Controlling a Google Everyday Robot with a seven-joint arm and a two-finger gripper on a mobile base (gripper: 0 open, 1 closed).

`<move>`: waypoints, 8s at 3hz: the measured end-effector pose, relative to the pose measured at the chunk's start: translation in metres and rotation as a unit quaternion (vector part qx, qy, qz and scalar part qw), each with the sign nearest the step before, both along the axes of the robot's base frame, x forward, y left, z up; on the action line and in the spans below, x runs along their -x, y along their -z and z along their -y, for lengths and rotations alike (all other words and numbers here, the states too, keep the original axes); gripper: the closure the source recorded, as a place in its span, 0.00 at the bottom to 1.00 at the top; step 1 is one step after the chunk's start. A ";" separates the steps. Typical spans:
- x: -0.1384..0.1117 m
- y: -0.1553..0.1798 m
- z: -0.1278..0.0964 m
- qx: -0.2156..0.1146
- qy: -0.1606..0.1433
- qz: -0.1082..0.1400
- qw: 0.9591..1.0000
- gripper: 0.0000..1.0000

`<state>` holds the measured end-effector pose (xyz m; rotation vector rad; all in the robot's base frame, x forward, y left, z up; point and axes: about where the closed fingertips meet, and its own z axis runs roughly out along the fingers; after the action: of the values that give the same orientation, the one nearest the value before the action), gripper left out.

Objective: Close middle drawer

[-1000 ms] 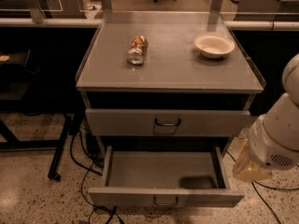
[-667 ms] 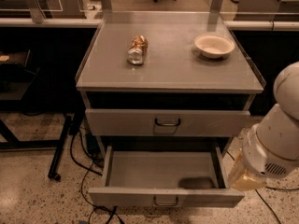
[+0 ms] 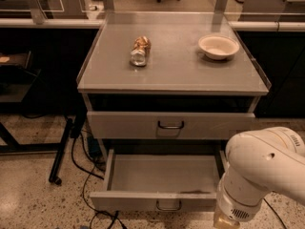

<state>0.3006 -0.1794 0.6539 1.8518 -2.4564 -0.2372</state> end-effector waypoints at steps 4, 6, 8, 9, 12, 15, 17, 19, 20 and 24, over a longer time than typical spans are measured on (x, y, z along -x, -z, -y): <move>0.000 0.122 -0.036 0.004 0.015 -0.067 0.998 1.00; -0.016 0.162 -0.041 0.021 0.041 -0.084 0.995 1.00; -0.026 0.188 -0.034 0.026 0.067 -0.096 0.993 1.00; -0.048 0.218 -0.027 0.036 0.100 -0.100 0.989 1.00; -0.127 0.230 -0.004 0.072 0.191 -0.039 0.978 1.00; -0.144 0.238 0.004 0.068 0.236 -0.029 0.969 0.87; -0.144 0.238 0.004 0.068 0.236 -0.029 0.969 0.40; -0.144 0.238 0.004 0.068 0.236 -0.029 0.969 0.00; -0.144 0.238 0.004 0.068 0.236 -0.029 0.969 0.00; -0.151 0.240 0.002 0.081 0.242 -0.015 0.967 0.95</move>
Offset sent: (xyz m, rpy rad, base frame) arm -0.0181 0.0212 -0.0553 0.0873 0.1108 -0.0383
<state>0.4514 -0.1816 0.4140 1.1572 -2.7709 -0.0769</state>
